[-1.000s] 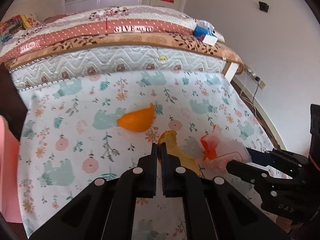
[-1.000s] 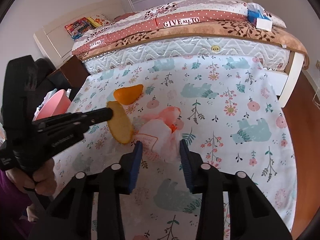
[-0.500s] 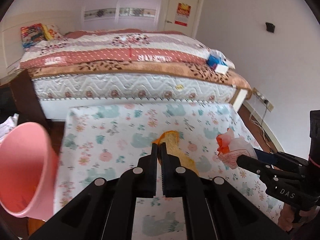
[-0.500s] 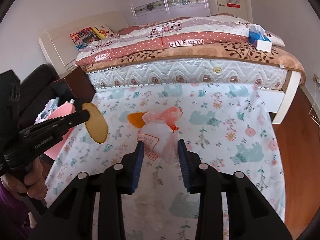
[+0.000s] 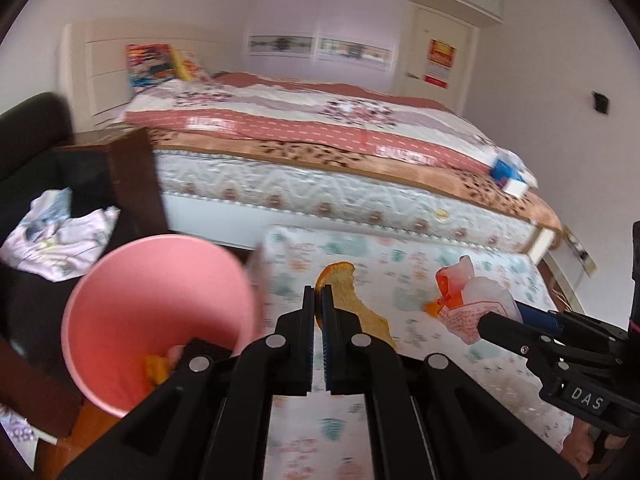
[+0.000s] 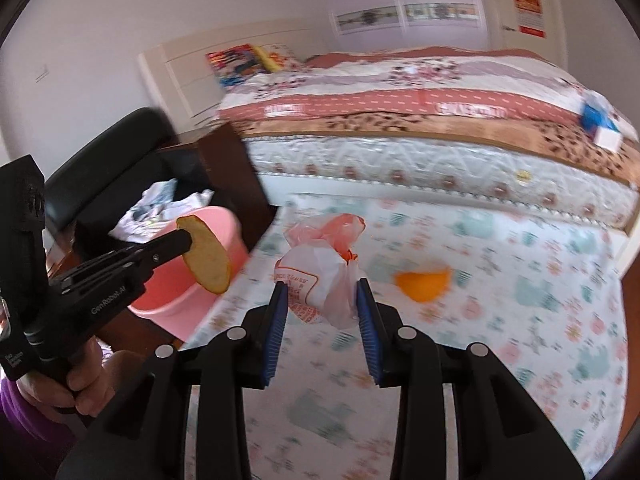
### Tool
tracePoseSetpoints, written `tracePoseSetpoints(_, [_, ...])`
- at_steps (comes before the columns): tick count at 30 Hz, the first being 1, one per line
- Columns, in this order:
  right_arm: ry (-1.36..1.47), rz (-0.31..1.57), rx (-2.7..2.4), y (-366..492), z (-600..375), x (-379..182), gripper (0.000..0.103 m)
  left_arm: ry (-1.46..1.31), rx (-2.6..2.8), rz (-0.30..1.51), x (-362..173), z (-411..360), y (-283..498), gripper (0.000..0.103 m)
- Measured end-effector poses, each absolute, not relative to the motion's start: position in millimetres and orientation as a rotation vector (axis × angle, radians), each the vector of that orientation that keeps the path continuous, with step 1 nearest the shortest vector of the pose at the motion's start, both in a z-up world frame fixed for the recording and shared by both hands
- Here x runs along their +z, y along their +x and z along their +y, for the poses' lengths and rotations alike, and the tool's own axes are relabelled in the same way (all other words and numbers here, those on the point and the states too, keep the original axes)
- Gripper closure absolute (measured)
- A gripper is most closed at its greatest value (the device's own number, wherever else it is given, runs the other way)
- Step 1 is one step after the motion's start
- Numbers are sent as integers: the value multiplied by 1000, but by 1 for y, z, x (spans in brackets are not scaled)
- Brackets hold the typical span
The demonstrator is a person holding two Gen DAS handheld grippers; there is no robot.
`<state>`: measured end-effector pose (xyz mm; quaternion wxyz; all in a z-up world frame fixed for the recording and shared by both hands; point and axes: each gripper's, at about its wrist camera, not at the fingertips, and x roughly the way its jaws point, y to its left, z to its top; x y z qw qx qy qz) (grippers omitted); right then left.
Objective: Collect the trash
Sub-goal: 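Carry peel and bag to the pink bucket and open both grippers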
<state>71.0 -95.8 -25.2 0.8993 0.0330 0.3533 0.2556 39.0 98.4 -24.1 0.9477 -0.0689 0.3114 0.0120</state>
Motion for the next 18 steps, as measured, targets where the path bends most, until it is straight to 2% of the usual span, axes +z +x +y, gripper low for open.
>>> tracePoseSetpoints(18, [-14, 763, 749, 88, 51, -27, 68, -238, 293, 623, -39, 222, 10, 100])
